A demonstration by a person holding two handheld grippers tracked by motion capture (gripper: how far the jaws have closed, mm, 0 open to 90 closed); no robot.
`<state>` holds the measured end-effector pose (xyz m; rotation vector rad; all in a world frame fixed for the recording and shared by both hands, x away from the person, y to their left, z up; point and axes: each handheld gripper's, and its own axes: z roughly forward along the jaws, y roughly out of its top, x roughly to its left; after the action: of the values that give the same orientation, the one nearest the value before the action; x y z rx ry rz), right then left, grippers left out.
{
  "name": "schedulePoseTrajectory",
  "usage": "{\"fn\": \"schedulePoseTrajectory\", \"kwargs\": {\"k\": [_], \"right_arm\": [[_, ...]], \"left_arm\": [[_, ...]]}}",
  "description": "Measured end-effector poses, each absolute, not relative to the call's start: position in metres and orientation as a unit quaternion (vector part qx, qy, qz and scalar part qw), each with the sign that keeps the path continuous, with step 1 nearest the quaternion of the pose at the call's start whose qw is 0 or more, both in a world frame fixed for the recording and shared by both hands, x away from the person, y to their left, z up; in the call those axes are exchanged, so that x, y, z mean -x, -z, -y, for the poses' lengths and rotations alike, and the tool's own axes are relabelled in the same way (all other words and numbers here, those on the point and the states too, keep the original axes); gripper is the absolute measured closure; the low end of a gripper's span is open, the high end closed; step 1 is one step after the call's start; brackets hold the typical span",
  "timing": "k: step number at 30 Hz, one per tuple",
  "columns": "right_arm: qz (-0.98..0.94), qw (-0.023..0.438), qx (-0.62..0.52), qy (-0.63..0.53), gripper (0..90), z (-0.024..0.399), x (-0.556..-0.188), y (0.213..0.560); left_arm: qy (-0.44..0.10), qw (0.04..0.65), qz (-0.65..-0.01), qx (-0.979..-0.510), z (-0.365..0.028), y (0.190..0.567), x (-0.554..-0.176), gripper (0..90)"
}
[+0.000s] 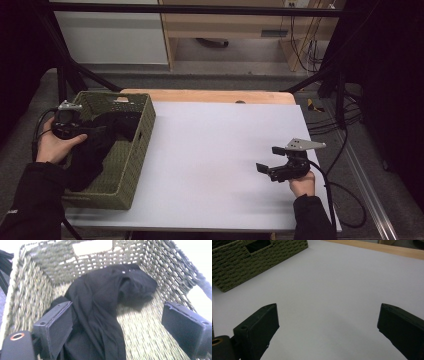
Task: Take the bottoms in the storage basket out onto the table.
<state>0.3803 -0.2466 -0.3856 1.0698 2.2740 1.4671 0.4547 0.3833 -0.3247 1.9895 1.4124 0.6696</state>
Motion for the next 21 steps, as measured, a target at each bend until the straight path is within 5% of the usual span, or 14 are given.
{"fn": "schedulePoseTrajectory", "kwargs": {"k": [11,21], "right_arm": [[-0.777,0.115,-0.366,-0.5,4.1,0.247,-0.38,0.386],[-0.779,0.114,-0.366,-0.497,4.1,0.246,-0.381,0.387]], "left_arm": [[-0.241,0.276,-0.56,-0.743,-0.395,0.355,-0.477,6.6],[-0.256,0.268,-0.56,-0.741,-0.407,0.38,-0.487,16.2]]}}
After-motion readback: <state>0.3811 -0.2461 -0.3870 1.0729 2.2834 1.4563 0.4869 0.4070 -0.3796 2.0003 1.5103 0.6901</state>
